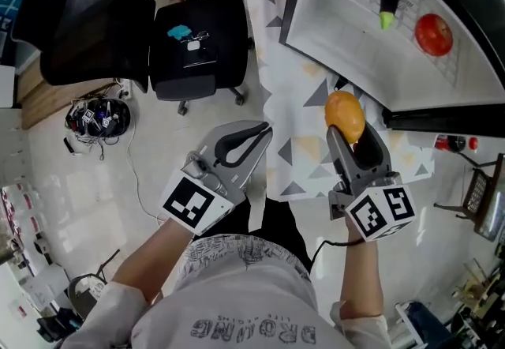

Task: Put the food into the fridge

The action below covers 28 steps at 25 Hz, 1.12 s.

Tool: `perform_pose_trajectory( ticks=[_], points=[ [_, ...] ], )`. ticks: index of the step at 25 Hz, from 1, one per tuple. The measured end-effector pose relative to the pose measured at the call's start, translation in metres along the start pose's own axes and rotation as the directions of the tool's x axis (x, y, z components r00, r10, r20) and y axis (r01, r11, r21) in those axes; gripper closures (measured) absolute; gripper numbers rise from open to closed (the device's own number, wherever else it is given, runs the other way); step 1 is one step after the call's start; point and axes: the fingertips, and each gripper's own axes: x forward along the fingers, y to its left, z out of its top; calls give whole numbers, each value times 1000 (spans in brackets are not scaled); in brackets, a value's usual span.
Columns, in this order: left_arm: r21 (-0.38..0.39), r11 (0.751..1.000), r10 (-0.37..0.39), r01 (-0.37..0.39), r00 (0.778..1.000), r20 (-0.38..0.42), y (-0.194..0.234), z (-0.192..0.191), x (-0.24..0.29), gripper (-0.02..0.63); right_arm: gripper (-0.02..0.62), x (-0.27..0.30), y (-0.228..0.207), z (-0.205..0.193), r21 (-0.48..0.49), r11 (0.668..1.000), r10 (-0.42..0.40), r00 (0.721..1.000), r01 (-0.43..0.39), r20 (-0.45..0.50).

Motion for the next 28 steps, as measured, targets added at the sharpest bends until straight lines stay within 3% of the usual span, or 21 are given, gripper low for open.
perform_pose_trajectory(
  ticks=[12, 28],
  points=[
    [-40, 995, 96, -95, 995, 31, 25, -8, 39, 581, 327, 48, -51, 9, -55, 998, 11, 999, -12, -34],
    [-71, 983, 171, -170, 985, -3, 62, -45, 66, 581, 327, 126, -116, -4, -172, 985, -39, 994, 22, -98]
  ],
)
